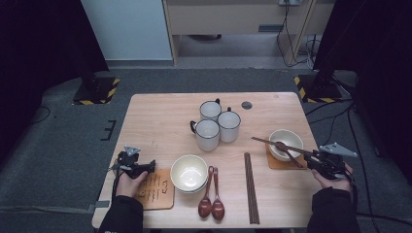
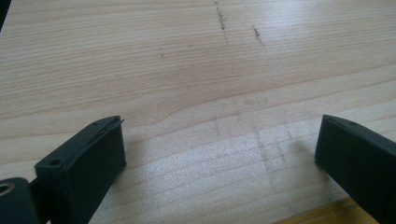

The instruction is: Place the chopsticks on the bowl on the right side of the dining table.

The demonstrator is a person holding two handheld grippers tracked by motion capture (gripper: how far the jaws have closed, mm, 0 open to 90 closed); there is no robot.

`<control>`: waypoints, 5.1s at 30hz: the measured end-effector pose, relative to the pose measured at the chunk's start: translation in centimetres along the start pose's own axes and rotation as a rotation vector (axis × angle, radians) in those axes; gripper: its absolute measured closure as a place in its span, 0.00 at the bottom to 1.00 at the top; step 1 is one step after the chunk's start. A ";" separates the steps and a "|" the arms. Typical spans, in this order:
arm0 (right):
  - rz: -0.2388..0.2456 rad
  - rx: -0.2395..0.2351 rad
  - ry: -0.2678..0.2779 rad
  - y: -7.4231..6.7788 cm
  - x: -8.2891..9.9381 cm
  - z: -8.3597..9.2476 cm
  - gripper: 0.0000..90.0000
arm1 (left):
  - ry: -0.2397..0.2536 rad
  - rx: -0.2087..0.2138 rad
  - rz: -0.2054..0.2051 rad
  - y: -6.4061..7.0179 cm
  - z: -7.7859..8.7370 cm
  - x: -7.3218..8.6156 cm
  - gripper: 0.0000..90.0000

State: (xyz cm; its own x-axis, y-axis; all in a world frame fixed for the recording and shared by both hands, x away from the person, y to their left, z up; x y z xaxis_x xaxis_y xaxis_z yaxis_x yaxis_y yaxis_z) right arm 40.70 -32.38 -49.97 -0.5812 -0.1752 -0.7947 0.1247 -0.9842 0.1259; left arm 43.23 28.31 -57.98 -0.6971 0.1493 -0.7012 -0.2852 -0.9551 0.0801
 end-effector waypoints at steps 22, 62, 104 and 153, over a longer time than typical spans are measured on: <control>0.005 0.004 -0.039 0.0 0.6 -0.8 0.76 | 0.000 0.000 0.000 0.0 0.0 0.0 0.01; 0.004 0.041 -0.027 0.9 -0.2 -2.4 0.69 | 0.000 0.000 0.000 0.0 0.0 0.0 0.01; 0.030 0.051 0.042 0.3 -1.9 -2.9 0.62 | 0.000 0.000 0.000 0.0 0.0 0.0 0.01; 0.063 -0.054 0.077 -1.4 -3.6 -3.2 0.46 | 0.000 0.000 0.000 0.0 0.0 0.0 0.01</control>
State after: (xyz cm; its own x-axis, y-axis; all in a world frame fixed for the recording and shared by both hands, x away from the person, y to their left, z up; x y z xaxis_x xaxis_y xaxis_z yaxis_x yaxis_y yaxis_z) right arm 45.21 -30.28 -49.15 -0.5072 -0.2320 -0.8300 0.2032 -0.9681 0.1465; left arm 43.23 28.31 -57.98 -0.6973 0.1493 -0.7011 -0.2854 -0.9550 0.0805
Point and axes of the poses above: each handheld gripper's, and its own axes: z roughly backward along the jaws, x roughly out of its underside, y roughly to its right, the point moved 6 cm from there along -z, roughly forward along the jaws, and after that the axes turned 7 degrees about x, right-handed, at the moved point
